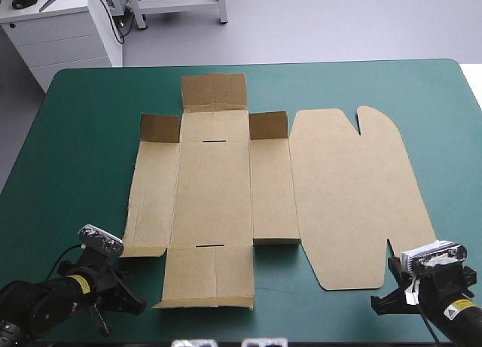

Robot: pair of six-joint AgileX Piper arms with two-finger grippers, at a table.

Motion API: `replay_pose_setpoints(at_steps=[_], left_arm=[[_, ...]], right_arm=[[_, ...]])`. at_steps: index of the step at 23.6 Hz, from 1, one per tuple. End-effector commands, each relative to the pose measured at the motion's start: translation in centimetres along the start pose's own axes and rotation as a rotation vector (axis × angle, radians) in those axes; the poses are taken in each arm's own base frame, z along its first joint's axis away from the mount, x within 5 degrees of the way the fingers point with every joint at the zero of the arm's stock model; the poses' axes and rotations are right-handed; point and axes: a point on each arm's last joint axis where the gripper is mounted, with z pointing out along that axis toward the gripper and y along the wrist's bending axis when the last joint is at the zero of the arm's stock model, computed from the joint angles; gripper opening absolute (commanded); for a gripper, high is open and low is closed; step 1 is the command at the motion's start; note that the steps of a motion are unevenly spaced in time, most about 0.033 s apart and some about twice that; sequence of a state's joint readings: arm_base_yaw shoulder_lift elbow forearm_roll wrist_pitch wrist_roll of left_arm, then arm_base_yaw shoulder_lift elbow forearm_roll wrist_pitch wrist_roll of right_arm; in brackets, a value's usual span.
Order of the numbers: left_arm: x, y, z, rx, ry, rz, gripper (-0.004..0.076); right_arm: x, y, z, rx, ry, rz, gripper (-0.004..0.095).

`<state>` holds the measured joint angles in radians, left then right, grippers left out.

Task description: Fold the box

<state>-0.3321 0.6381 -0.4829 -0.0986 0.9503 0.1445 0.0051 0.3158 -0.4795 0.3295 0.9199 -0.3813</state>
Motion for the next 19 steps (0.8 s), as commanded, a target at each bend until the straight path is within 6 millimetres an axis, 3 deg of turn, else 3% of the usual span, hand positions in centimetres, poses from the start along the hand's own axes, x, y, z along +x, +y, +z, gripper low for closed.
replay_pose_setpoints(at_steps=[1,12,19], left_arm=[[-1.1,0.0,-0.7,-0.002,-0.072,-0.001,-0.0008],[-1.7,0.1,-1.0,-0.008,-0.118,0.000,-0.0008],[-4.9,0.0,-5.0,-0.018,-0.261,0.012,-0.0008]], right_arm=[[-1.2,0.0,-0.4,0.004,-0.074,0.006,-0.0019],[-1.2,0.0,-0.4,0.004,-0.074,0.006,-0.0019],[-1.2,0.0,-0.4,0.004,-0.074,0.006,-0.0019]])
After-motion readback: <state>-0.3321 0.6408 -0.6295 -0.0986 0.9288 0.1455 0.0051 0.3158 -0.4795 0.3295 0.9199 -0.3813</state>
